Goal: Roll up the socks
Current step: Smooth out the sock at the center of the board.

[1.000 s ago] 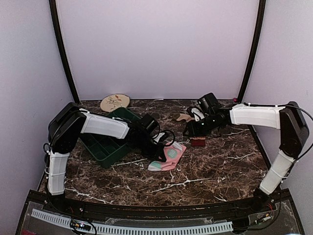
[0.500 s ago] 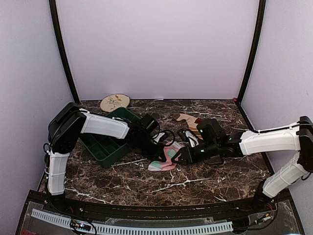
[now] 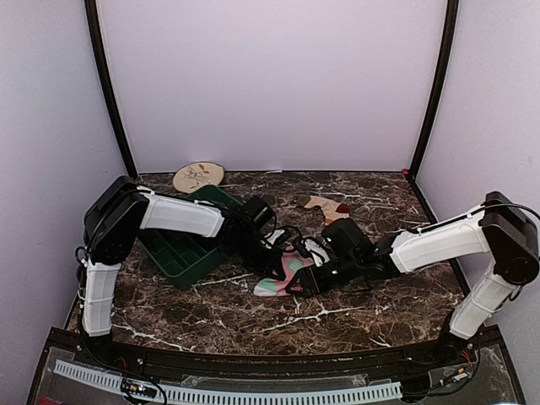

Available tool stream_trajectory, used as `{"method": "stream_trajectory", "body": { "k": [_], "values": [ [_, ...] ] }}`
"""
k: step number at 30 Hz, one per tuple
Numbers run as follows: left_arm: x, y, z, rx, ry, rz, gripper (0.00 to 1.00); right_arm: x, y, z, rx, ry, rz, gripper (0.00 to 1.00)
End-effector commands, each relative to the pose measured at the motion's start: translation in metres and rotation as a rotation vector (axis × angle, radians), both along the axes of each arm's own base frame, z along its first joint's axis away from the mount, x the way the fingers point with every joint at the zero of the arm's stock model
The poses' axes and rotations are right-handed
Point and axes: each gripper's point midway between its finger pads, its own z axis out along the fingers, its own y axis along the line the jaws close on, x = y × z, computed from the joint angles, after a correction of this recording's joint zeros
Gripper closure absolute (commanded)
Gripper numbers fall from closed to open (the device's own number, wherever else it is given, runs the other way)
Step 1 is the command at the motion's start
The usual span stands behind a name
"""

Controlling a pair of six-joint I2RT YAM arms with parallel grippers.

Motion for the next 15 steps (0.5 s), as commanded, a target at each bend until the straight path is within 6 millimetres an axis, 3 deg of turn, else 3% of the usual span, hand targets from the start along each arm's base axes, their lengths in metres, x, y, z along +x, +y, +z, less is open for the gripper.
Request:
{"method": "stream_trajectory", "body": {
  "k": [1,15],
  "values": [
    [-0.025,0.029,-0.037,0.16,0.105,-0.016,0.92,0.009,0.015,-0.001,-0.007,-0.062,0.067,0.41],
    [-0.022,0.023,-0.035,0.149,0.103,-0.027,0.92,0.018,0.014,-0.02,-0.043,-0.052,0.142,0.41]
  ]
}}
